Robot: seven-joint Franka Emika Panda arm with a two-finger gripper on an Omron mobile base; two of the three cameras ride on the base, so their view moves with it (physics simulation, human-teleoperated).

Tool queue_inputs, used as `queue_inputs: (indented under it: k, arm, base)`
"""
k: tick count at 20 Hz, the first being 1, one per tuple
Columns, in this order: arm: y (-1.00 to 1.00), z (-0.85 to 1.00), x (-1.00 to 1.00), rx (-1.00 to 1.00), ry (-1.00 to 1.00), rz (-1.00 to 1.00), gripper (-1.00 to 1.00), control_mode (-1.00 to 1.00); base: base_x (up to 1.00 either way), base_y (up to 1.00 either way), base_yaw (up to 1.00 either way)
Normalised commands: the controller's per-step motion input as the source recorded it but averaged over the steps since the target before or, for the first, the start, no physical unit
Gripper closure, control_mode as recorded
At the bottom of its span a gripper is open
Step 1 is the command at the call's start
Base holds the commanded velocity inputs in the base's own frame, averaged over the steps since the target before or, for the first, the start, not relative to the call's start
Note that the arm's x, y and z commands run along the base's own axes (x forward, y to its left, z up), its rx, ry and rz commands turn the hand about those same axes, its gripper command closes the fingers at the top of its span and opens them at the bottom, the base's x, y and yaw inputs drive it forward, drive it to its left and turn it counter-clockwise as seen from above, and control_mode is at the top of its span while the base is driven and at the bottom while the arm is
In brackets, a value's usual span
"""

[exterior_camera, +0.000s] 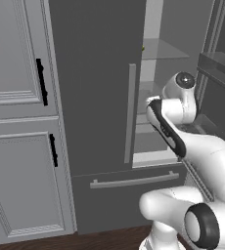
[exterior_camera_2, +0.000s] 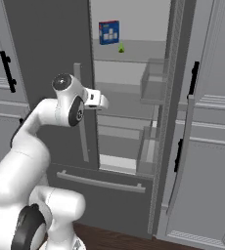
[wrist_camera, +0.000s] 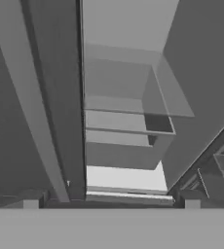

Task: Grab a lemon wedge from the fridge and one ice cube from the ice bowl, and put them in the glass of lemonade.

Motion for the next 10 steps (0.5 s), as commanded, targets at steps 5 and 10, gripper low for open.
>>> queue_inputs:
  k: [5,10]
  arm:
    - [0.99,0.43,0.18,0.05,-0.16,0.04,-1.0,-1.0]
    - [0.42,0.3,0.51,0.02,-0.01,-0.01,-1.0,-1.0]
  base:
    - [0.0,0.0,0.0]
    - [0.0,0.0,0.0]
